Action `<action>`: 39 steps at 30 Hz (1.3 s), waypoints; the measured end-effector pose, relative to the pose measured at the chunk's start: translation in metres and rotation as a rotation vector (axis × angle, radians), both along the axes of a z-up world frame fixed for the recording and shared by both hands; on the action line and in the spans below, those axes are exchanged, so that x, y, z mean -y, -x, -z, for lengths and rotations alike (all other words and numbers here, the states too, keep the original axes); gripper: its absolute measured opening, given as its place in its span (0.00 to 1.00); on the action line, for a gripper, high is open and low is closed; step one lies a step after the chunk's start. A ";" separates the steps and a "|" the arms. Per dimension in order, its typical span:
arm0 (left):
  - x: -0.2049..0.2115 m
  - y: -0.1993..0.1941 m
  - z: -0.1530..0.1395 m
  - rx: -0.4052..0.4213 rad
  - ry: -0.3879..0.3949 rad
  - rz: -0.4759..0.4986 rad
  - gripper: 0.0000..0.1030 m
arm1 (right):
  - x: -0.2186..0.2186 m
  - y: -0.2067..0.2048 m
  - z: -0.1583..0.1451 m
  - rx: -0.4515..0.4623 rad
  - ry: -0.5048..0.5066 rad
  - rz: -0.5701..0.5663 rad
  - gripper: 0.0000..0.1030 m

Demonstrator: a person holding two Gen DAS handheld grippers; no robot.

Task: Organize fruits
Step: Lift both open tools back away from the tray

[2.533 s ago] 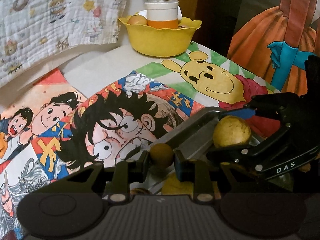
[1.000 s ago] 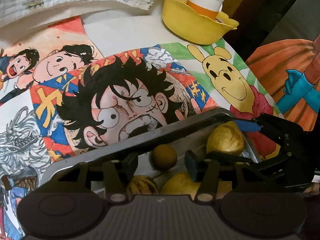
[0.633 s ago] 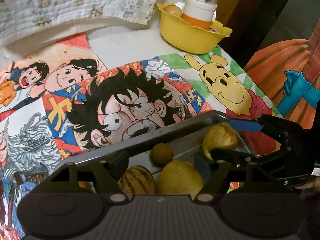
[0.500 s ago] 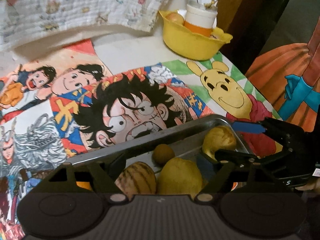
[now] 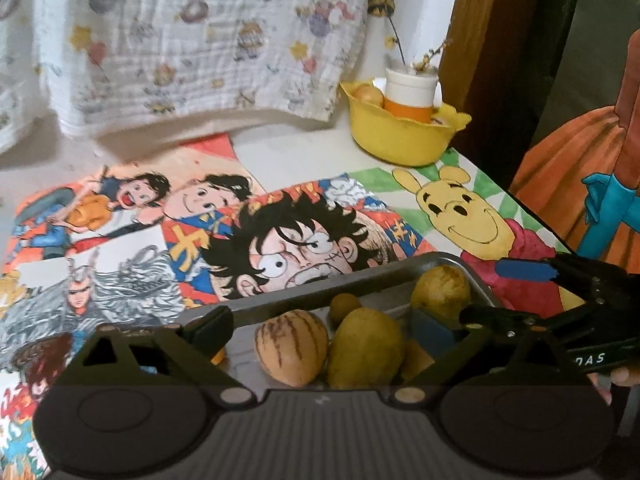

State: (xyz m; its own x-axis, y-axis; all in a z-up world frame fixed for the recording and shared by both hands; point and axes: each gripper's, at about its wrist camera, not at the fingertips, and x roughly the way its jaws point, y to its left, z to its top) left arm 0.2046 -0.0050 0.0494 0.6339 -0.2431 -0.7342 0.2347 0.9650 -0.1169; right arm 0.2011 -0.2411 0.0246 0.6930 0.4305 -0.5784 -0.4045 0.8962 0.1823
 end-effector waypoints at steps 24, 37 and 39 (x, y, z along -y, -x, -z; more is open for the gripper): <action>-0.016 0.114 -0.003 0.220 -0.055 -0.219 1.00 | -0.013 0.085 -0.020 0.126 0.019 0.011 0.99; -0.010 0.168 0.011 0.276 -0.118 -0.247 1.00 | -0.017 0.129 -0.017 0.166 0.032 0.048 0.99; -0.008 0.174 0.014 0.282 -0.125 -0.250 1.00 | -0.017 0.135 -0.014 0.167 0.040 0.060 0.99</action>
